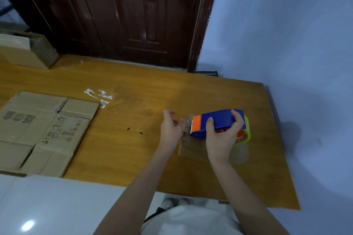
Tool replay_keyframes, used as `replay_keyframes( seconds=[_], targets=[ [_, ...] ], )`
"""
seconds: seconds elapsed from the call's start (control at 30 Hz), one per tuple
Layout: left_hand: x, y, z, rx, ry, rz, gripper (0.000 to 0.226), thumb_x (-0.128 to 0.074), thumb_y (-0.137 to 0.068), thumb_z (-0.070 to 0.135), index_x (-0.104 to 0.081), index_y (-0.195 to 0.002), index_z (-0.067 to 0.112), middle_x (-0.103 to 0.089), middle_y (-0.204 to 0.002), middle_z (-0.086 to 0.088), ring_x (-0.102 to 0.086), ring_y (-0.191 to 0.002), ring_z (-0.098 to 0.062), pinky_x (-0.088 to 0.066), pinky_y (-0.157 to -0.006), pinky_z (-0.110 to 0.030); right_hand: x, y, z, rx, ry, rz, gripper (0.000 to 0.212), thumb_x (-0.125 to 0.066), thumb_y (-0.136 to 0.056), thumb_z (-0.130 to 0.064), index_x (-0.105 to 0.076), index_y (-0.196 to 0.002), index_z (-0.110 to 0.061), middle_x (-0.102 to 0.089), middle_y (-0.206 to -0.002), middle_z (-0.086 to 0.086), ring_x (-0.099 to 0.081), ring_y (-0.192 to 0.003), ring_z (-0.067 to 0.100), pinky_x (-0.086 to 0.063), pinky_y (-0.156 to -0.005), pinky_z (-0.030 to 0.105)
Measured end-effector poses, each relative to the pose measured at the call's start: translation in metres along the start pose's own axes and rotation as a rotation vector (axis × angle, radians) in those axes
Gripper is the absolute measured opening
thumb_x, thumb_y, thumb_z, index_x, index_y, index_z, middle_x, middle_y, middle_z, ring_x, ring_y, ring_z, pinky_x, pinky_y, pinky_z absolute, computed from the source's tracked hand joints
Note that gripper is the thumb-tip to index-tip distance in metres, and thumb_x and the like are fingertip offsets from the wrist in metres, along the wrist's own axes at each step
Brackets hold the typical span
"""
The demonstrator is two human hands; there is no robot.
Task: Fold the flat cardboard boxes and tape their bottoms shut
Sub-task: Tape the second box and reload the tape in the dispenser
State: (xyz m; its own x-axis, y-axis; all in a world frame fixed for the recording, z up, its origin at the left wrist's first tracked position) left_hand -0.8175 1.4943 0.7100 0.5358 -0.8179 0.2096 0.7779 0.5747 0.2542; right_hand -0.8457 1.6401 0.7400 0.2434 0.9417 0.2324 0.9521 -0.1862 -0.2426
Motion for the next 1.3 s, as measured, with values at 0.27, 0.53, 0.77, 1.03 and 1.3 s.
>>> replay_keyframes(
  seconds=[0.27, 0.53, 0.77, 1.03, 1.3],
  targets=[
    [-0.003, 0.002, -0.002, -0.183, -0.476, 0.094, 0.026, -0.049, -0.097, 0.020, -0.039, -0.119, 0.012, -0.059, -0.092, -0.005, -0.062, -0.081, -0.026, -0.044, -0.059, -0.036, -0.011, 0.009, -0.011, 0.326, 0.271, -0.067, 0.048, -0.065, -0.084, -0.025, -0.042, -0.125, -0.014, -0.060, -0.092, 0.003, -0.059, -0.069, 0.022, -0.052, -0.052, 0.035],
    [-0.010, 0.004, 0.000, -0.063, -0.725, 0.112, 0.023, -0.043, -0.098, 0.030, -0.041, -0.115, 0.014, -0.063, -0.102, -0.005, -0.062, -0.087, -0.026, -0.038, -0.062, -0.033, -0.011, 0.003, -0.002, 0.309, 0.272, -0.125, 0.052, -0.069, -0.082, -0.017, -0.042, -0.125, -0.010, -0.058, -0.087, 0.008, -0.059, -0.068, 0.021, -0.049, -0.052, 0.028],
    [0.001, 0.008, -0.064, 0.241, -0.449, -0.052, 0.027, -0.045, -0.099, 0.026, -0.050, -0.120, 0.011, -0.059, -0.118, -0.009, -0.057, -0.110, -0.027, -0.047, -0.086, -0.037, -0.004, 0.000, 0.012, 0.086, 0.095, -0.140, 0.045, -0.068, -0.084, -0.010, -0.040, -0.120, -0.004, -0.053, -0.086, -0.003, -0.060, -0.069, 0.020, -0.050, -0.055, 0.027],
    [-0.023, 0.039, -0.035, -0.272, -0.225, -0.159, 0.046, -0.026, -0.103, 0.038, -0.023, -0.148, 0.028, -0.027, -0.153, 0.009, -0.024, -0.141, -0.007, -0.023, -0.116, -0.030, -0.007, -0.001, 0.013, 0.128, 0.055, -0.131, 0.043, -0.068, -0.084, -0.006, -0.041, -0.117, -0.002, -0.051, -0.098, 0.009, -0.058, -0.074, 0.019, -0.047, -0.058, 0.013],
    [-0.003, 0.034, -0.040, -0.360, -0.614, -0.071, 0.043, -0.023, -0.103, 0.036, -0.025, -0.147, 0.037, -0.041, -0.146, 0.008, -0.037, -0.134, -0.011, -0.031, -0.105, -0.035, -0.017, 0.002, 0.009, 0.118, 0.023, -0.162, 0.041, -0.067, -0.085, -0.007, -0.042, -0.117, 0.000, -0.045, -0.099, -0.006, -0.055, -0.076, 0.008, -0.046, -0.062, 0.009]
  ],
)
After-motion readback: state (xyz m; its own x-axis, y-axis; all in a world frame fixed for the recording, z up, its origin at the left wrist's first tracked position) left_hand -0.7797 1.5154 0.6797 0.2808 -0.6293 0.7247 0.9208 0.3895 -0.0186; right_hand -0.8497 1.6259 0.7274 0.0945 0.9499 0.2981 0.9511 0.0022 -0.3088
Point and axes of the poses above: each hand's wrist, its own y-axis away from the middle knuckle, its own x-axis out of the back of the hand, z = x × y, the point moved 3 cm from there along -y, towards the middle knuckle
